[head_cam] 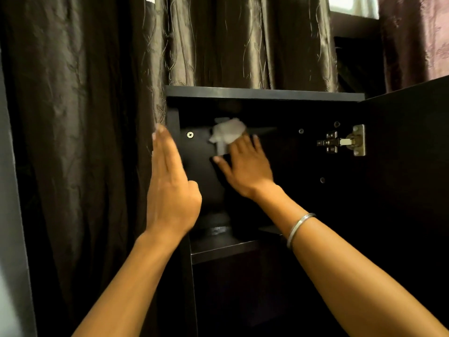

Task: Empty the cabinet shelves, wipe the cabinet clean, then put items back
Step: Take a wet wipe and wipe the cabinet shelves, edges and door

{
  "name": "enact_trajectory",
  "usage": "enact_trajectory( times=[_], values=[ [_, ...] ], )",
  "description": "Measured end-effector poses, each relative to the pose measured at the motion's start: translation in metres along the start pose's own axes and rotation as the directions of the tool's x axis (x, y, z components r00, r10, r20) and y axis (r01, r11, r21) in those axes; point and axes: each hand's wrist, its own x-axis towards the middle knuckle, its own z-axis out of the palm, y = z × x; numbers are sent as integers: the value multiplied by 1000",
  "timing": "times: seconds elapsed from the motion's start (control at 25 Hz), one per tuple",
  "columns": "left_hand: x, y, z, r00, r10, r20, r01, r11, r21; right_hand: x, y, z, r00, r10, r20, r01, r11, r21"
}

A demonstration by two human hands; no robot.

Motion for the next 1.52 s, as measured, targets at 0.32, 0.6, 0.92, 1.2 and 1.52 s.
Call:
enact_trajectory(
  times=[0.32,0.6,0.92,1.2,1.52],
  values=[
    [0,2,3,993,121,-12,-109,930,351,-11,35,-3,960,269,-72,-253,952,174],
    [-1,10,5,993,113,-28,-92,908,409,-10,68,-1,966,260,-6,-259,966,19],
    [-1,3,9,990,122,-73,-103,969,227,-79,92,-10,842,512,170,-445,837,-318],
    [-1,-2,11,988,139,-65,-133,987,85,-55,-1,-40,685,357,636,-253,934,-251],
    [-5,-6,5,996,86,-33,-91,973,-215,-25,-57,-83,778,576,250,-425,190,885]
  ],
)
